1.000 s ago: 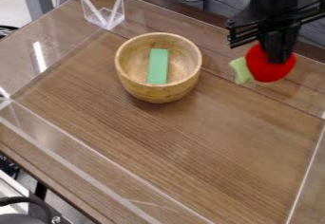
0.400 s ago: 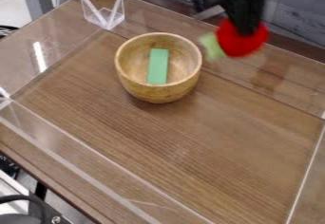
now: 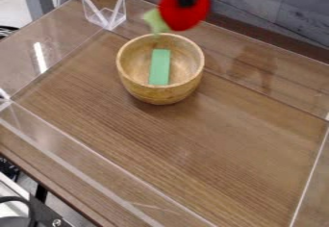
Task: Move the red fruit to the left
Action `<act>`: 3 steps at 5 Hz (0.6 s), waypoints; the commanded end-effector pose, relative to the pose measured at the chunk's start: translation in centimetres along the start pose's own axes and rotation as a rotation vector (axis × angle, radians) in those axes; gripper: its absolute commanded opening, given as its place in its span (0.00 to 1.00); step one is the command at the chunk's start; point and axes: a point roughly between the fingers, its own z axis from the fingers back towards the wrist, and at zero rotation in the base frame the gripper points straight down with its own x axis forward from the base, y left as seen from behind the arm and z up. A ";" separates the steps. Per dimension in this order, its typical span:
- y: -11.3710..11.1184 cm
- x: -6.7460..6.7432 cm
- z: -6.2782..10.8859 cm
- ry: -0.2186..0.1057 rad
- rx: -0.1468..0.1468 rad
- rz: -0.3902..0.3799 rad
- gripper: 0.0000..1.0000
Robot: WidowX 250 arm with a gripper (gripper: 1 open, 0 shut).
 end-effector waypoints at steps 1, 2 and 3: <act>1.6 1.9 1.2 -0.048 -0.015 0.054 0.00; 3.5 3.9 1.2 -0.079 0.003 0.134 0.00; 5.6 5.6 0.5 -0.106 0.024 0.185 0.00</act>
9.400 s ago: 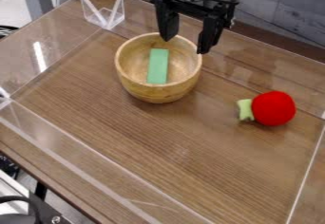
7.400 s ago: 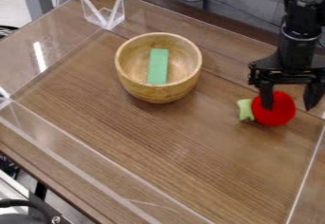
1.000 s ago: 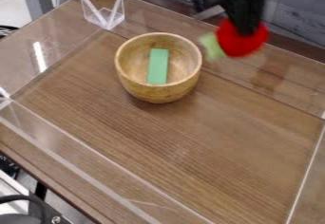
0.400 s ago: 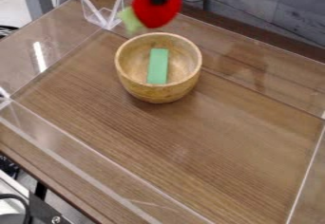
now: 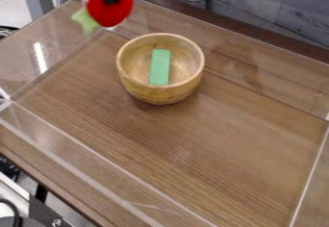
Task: Move the red fruit to the left
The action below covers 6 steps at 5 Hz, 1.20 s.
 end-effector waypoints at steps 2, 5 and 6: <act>2.0 2.9 -1.7 -0.054 0.028 0.065 0.00; 3.4 4.2 -5.3 -0.120 0.094 0.064 0.00; 3.4 4.6 -6.3 -0.140 0.107 0.052 0.00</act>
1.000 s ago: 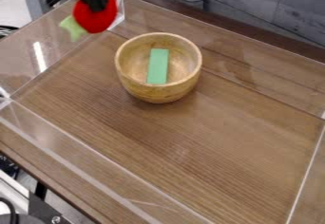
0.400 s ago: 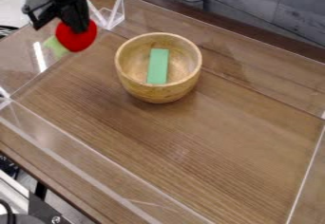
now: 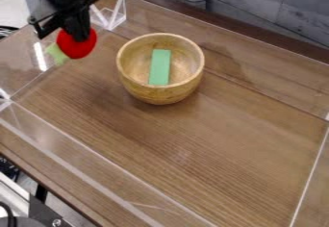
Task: Move the red fruit to the left
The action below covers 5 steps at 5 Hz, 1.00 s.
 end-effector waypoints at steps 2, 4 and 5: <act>-0.6 1.4 -1.6 -0.057 0.013 -0.012 0.00; -1.0 2.8 -3.2 -0.081 0.043 0.002 0.00; -1.1 3.5 -4.0 -0.091 0.059 0.010 0.00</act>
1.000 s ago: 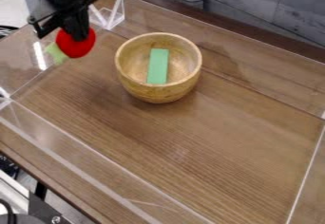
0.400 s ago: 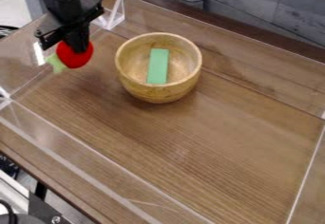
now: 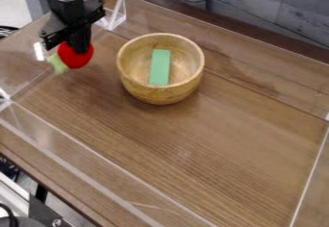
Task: Move the red fruit to the left
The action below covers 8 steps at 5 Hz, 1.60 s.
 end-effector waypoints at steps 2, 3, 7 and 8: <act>-1.2 2.2 -0.2 -0.054 -0.006 0.022 0.00; -0.7 2.5 -0.5 -0.058 0.004 0.028 0.00; 0.7 3.2 -1.6 -0.070 0.052 0.045 0.00; 1.0 3.3 -1.8 -0.070 0.065 0.050 0.00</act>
